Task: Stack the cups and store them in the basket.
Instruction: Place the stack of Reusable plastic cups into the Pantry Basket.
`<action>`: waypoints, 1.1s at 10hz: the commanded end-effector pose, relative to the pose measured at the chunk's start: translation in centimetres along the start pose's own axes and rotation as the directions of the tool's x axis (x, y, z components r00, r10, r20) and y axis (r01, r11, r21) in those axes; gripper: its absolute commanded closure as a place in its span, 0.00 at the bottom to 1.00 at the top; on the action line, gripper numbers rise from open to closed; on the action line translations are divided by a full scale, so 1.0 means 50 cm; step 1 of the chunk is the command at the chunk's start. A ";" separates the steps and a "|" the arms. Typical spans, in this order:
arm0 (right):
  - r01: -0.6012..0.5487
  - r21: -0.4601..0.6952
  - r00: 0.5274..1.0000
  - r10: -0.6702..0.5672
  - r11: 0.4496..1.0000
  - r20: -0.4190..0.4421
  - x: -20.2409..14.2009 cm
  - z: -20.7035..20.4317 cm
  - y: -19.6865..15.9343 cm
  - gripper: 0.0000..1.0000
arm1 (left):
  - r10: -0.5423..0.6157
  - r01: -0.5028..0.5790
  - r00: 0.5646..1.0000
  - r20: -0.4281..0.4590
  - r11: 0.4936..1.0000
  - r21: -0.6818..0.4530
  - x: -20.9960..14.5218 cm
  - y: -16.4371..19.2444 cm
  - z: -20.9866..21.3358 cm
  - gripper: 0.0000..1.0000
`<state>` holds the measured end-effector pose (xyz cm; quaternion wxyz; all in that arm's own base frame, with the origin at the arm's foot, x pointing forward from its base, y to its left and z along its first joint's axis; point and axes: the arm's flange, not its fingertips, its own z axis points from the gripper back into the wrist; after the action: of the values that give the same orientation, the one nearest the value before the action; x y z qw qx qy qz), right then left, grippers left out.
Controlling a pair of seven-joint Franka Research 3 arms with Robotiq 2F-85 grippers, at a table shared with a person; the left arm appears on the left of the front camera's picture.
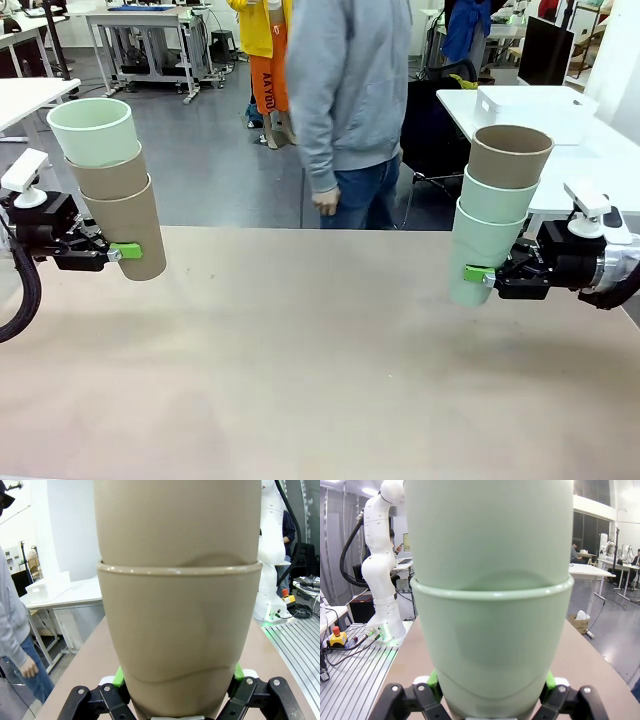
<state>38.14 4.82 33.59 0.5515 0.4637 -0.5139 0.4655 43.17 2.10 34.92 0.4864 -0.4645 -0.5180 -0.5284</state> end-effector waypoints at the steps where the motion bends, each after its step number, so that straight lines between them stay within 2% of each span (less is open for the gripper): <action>1: -0.006 -0.004 1.000 0.006 1.000 0.004 0.006 0.002 -0.002 0.16 | -0.009 0.009 1.000 0.004 1.000 -0.004 0.009 -0.001 -0.001 0.16; 11: -0.006 -0.004 1.000 0.006 1.000 0.004 0.006 0.002 -0.002 0.16 | -0.009 0.009 1.000 0.004 1.000 -0.004 0.009 -0.001 -0.001 0.16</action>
<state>38.14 4.82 33.59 0.5515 0.4637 -0.5139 0.4655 43.17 2.10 34.92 0.4864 -0.4645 -0.5180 -0.5284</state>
